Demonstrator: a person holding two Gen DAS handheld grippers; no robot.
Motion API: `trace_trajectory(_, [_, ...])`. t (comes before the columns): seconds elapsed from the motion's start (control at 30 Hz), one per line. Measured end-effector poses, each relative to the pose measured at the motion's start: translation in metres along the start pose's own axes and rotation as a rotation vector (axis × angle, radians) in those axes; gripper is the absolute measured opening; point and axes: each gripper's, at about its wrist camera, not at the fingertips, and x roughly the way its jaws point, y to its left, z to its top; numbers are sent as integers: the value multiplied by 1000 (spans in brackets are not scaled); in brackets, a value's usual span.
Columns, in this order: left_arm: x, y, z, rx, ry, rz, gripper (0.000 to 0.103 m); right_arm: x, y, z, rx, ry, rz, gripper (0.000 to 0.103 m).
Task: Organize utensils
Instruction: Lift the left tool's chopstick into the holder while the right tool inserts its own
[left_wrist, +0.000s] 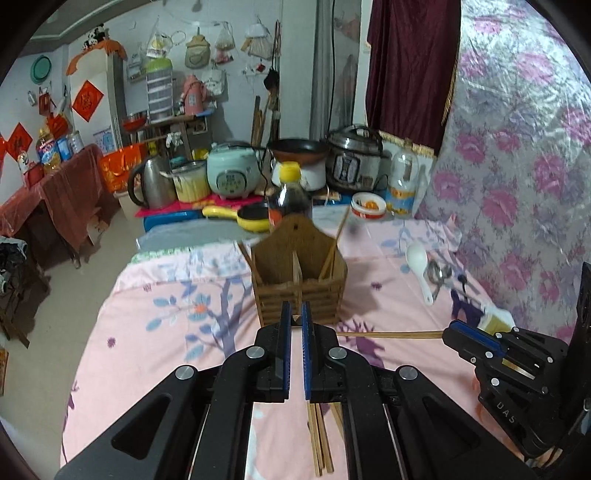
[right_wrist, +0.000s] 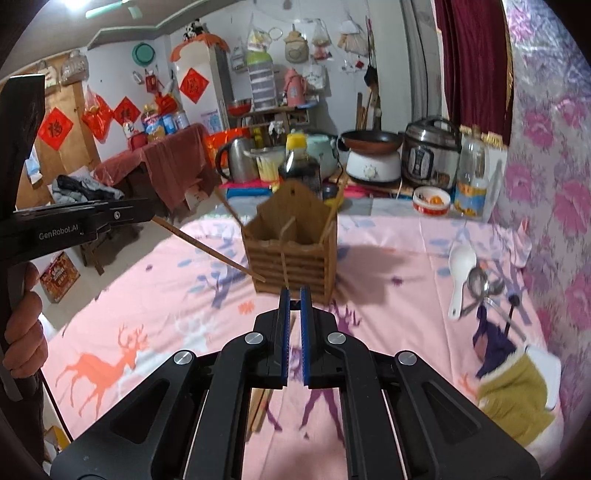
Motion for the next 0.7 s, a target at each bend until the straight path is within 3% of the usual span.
trace_trajectory(0.27, [8,15,47,-36,-39,26,6,9,0,58,10,-68,-7,6])
trace_trajectory(0.6, [100,41,49,-95,103,26,9,106,-13,66,44,68,-36,7])
trace_trajectory(0.63, [107,43,46,-100,118,30,22,118,-15,64,51,93,-33,9])
trace_trajectory(0.67, [111,45,45,-103,126,33,43,134,-17,63,60,126,-36,11])
trace_trajectory(0.7, [112,47,43,-108,121,42,51,139,-17,62,66,136,-45,11])
